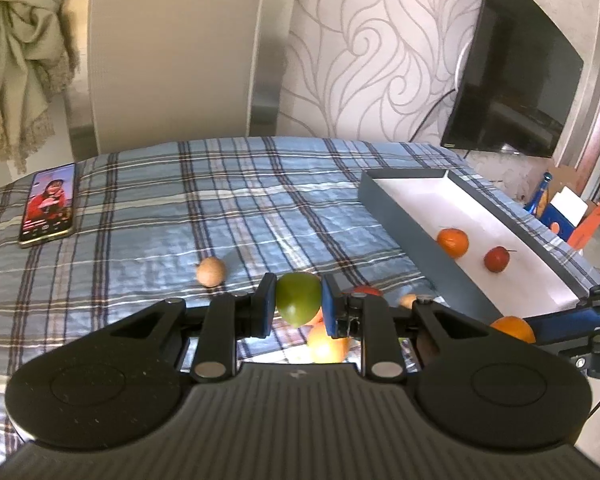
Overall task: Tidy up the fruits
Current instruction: 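Carry the lime in the left tool and orange in the right tool toward the white box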
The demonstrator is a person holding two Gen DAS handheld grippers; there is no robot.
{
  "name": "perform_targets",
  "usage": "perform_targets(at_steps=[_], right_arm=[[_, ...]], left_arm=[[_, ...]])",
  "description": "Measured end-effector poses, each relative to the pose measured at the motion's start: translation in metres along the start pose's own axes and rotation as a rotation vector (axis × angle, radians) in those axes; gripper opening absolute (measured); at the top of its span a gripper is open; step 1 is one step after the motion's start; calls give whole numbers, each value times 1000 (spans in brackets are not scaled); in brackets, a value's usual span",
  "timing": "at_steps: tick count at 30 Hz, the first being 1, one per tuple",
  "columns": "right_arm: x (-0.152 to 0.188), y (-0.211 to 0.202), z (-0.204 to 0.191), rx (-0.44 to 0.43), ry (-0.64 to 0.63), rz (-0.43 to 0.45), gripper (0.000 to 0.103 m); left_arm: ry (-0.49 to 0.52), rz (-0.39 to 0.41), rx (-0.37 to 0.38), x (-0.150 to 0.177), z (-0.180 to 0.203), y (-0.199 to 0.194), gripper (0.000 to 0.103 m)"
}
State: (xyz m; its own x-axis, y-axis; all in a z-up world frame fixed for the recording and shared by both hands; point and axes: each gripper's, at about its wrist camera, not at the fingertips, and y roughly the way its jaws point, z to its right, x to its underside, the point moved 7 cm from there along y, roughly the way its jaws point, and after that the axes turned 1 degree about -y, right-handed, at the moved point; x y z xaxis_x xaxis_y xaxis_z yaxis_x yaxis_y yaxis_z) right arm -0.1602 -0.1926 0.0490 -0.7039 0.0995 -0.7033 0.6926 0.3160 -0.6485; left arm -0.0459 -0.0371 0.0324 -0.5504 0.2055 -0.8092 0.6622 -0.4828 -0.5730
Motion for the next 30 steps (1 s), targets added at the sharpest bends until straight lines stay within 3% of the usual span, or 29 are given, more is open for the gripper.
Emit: perform_targets(at_steps=[13, 30], right_arm=[[8, -16, 8, 47, 42, 35, 32], [-6, 3, -18, -10, -36, 6, 32]], left_arm=[[48, 3, 68, -7, 24, 8, 27], [-11, 45, -15, -7, -12, -16, 27]])
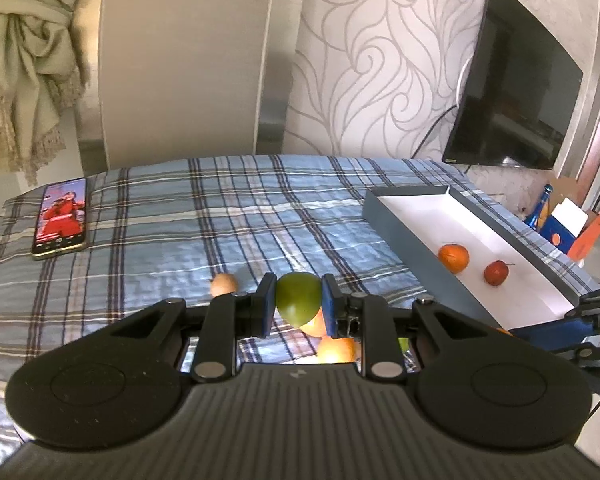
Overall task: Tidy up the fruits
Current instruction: 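Carry the lime in the left tool and orange in the right tool toward the white box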
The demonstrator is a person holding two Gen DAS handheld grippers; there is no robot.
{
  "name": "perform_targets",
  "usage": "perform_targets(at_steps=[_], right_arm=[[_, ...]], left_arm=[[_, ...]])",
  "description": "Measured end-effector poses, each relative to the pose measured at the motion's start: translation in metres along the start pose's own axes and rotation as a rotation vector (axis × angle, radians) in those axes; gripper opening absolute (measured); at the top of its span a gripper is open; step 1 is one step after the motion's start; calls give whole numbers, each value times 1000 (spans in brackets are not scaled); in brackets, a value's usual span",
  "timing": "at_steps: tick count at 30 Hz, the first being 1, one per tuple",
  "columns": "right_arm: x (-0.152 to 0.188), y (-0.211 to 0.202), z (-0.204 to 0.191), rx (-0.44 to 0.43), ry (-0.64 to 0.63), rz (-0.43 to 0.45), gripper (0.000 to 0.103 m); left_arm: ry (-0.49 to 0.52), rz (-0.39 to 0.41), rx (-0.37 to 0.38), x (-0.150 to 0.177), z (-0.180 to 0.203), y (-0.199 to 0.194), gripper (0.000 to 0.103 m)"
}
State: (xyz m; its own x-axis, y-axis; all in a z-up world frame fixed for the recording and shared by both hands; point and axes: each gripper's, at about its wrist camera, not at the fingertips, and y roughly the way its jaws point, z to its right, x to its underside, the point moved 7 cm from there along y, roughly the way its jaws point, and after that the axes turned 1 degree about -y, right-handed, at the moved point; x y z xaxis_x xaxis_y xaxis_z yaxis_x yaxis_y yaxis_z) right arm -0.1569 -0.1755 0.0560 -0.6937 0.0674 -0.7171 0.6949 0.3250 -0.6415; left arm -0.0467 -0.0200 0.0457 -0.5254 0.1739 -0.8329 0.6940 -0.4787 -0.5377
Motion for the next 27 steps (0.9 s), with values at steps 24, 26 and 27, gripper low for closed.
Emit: perform_targets(at_steps=[24, 26, 27], right_arm=[[5, -14, 15, 15, 58, 41, 32], [6, -17, 18, 20, 65, 49, 32], [6, -18, 19, 21, 71, 53, 32]], left_arm=[[68, 18, 71, -24, 45, 8, 27], [77, 16, 79, -25, 51, 10, 27], [80, 16, 81, -26, 53, 10, 27]])
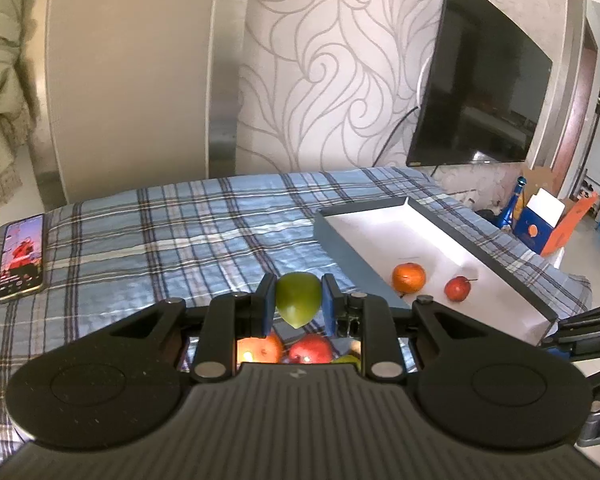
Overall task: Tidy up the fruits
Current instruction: 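Carry the lime in the left tool and orange in the right tool toward the white box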
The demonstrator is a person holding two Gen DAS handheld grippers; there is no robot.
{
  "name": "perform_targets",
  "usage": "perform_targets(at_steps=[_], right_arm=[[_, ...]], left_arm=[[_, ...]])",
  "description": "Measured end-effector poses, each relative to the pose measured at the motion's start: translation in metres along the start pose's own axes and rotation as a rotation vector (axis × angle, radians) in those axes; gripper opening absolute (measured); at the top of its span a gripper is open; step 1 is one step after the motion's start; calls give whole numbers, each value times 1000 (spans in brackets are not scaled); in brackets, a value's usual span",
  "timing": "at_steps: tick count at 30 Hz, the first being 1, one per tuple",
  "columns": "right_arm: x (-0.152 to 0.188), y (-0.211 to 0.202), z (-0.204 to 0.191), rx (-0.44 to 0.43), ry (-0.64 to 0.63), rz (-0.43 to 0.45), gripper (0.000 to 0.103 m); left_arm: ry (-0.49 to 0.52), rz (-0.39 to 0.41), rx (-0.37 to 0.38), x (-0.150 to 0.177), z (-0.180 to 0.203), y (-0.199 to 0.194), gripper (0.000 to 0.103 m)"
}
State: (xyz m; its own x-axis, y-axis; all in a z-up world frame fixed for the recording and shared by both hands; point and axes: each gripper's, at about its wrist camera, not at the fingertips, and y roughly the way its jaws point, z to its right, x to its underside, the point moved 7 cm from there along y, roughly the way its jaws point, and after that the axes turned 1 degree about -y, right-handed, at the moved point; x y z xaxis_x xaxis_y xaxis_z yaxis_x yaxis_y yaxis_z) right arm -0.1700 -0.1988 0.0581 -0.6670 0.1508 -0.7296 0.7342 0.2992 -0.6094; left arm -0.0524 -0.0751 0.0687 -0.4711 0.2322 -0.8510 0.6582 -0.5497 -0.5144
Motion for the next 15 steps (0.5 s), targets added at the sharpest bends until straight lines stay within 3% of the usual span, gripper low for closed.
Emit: perform_targets(at_steps=[15], right_arm=[[3, -11, 17, 23, 38, 15, 32]], left_arm=[[26, -9, 33, -4, 21, 11, 27]])
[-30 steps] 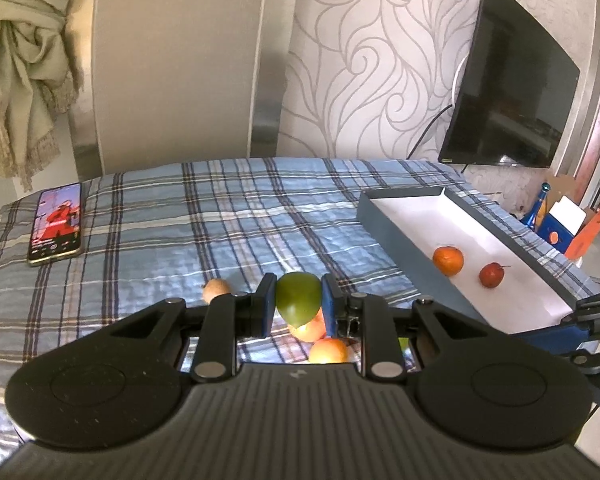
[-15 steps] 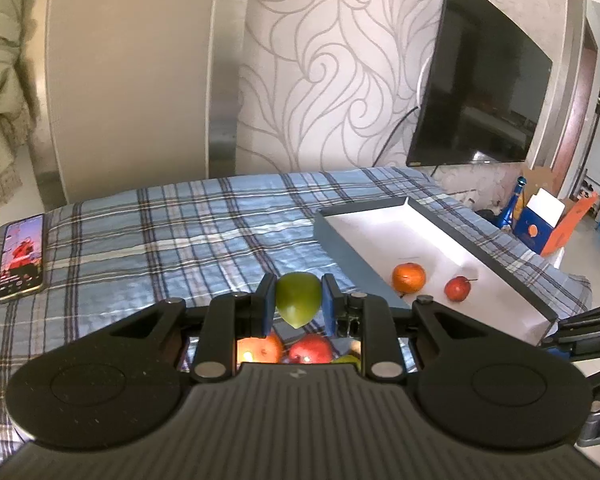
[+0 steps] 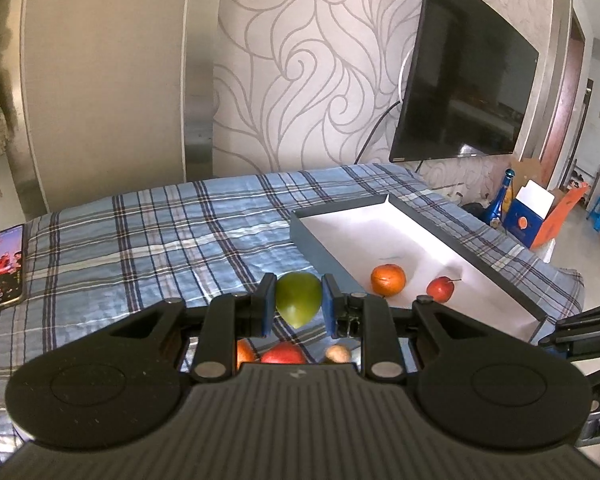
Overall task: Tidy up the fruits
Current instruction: 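Carry the lime in the left tool and orange in the right tool toward the white box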
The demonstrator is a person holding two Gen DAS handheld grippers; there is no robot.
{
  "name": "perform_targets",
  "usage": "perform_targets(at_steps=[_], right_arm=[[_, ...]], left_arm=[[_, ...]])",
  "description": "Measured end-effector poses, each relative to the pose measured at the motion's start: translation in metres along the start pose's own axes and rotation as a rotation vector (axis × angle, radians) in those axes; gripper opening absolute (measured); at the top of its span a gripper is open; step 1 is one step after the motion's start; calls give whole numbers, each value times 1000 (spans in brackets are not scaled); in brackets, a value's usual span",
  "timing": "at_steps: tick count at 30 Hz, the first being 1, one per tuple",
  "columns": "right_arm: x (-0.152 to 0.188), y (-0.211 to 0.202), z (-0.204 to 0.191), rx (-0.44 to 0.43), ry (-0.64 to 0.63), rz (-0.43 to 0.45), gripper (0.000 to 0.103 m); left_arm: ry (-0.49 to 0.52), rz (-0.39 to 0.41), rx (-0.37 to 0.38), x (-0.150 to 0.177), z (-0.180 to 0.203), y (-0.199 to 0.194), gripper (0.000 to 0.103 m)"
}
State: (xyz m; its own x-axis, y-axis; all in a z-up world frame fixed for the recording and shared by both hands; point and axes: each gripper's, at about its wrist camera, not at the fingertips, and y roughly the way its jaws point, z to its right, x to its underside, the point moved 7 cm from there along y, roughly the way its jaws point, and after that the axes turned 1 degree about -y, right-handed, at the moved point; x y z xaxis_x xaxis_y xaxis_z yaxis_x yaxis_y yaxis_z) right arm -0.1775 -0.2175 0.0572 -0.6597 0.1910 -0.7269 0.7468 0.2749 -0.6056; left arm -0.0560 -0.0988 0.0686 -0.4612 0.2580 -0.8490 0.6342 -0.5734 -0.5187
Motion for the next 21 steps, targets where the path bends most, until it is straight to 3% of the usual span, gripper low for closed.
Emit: perform_targets(at_steps=[21], right_arm=[[1, -13, 33, 56, 27, -6, 32]], left_arm=[[33, 4, 104, -26, 63, 54, 28]])
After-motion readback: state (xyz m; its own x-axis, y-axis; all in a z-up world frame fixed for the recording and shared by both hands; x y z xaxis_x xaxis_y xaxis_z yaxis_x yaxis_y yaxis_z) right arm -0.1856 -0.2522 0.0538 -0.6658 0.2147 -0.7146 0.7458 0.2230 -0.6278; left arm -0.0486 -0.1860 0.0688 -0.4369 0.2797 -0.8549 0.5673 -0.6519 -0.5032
